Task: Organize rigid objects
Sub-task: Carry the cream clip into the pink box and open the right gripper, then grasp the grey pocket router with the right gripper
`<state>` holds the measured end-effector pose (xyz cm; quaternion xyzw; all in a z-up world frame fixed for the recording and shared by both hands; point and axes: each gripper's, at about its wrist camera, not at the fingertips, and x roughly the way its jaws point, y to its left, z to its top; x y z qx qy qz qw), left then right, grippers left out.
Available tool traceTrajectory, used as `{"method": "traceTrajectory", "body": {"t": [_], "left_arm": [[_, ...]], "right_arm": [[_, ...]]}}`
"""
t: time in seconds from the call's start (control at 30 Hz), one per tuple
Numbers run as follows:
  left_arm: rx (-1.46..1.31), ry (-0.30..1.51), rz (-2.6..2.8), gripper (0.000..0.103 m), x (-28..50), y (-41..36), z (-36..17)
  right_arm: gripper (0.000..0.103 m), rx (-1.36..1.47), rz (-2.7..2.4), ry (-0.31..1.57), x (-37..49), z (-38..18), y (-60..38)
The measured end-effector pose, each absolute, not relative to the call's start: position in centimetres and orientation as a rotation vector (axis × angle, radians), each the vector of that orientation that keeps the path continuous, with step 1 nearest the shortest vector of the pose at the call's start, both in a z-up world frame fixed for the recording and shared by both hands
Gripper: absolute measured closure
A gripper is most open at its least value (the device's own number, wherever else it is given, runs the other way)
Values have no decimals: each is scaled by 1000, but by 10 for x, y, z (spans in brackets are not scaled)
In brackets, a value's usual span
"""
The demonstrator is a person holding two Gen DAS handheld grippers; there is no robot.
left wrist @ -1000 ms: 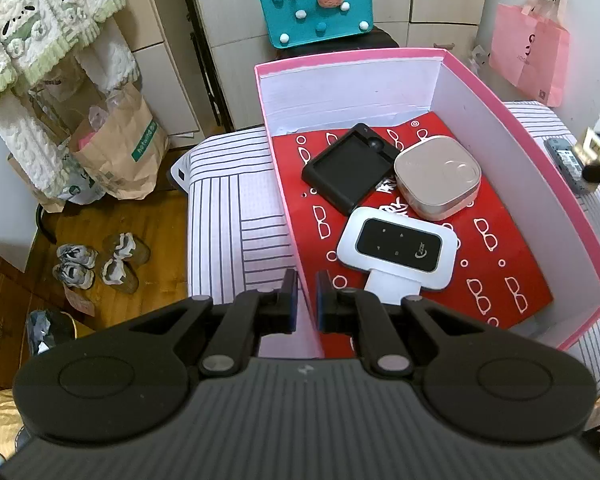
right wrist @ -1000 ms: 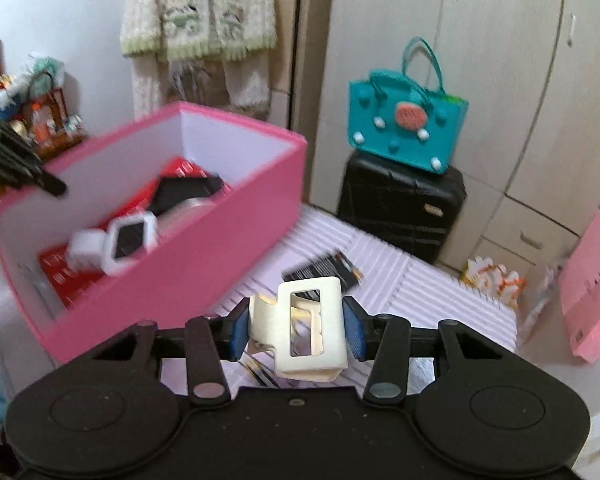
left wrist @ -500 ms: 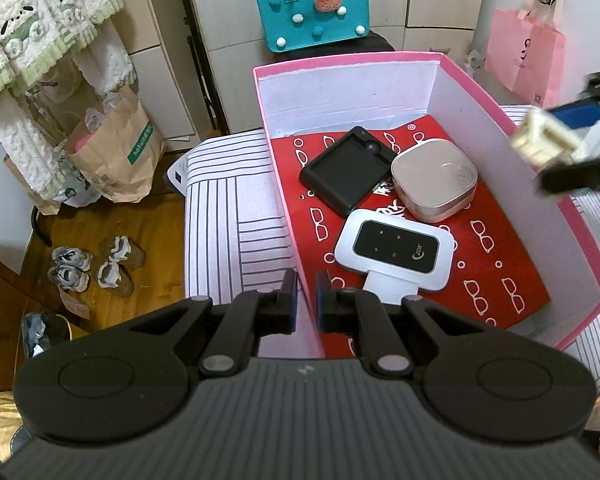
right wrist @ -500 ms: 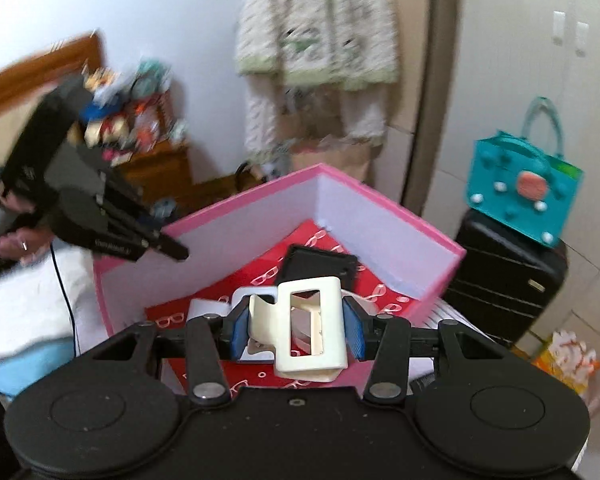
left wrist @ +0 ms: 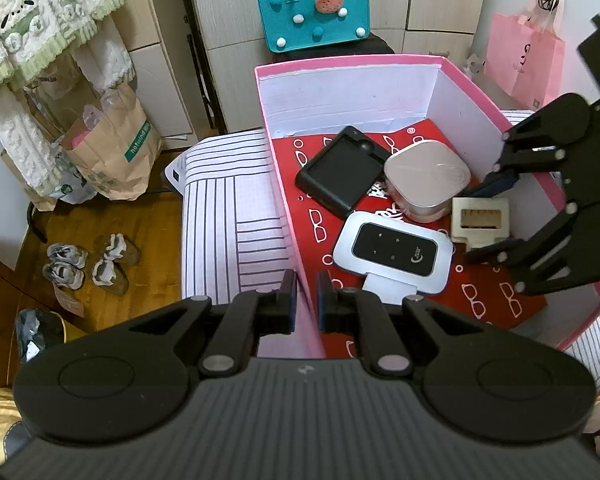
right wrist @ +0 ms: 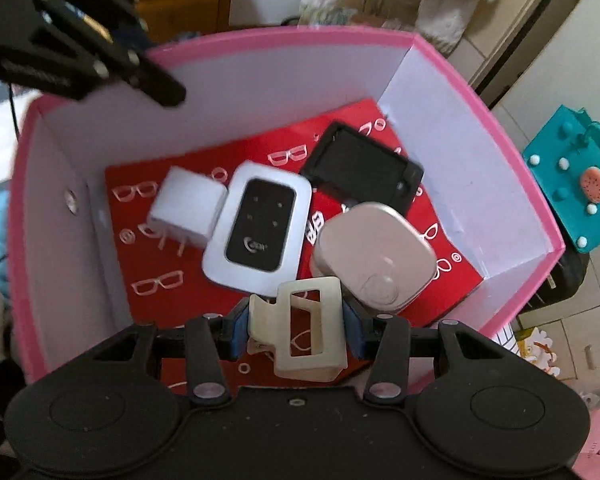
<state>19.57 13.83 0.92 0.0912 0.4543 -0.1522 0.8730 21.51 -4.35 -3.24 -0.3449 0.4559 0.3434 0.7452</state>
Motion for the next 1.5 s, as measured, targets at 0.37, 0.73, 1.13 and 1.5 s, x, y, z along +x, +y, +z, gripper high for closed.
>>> {"method": "traceTrajectory", "body": {"t": [0.37, 0.73, 1.13, 1.5], "left_arm": [[185, 948, -331, 93, 196, 141, 10], [139, 972, -343, 92, 201, 147, 6], [162, 961, -304, 94, 197, 141, 4], [163, 968, -292, 94, 198, 139, 5]], "right_arm": [[33, -475, 657, 740, 191, 34, -104], [34, -126, 379, 734, 161, 17, -227], [30, 93, 113, 861, 171, -71, -303], [20, 12, 52, 870, 200, -93, -288]]}}
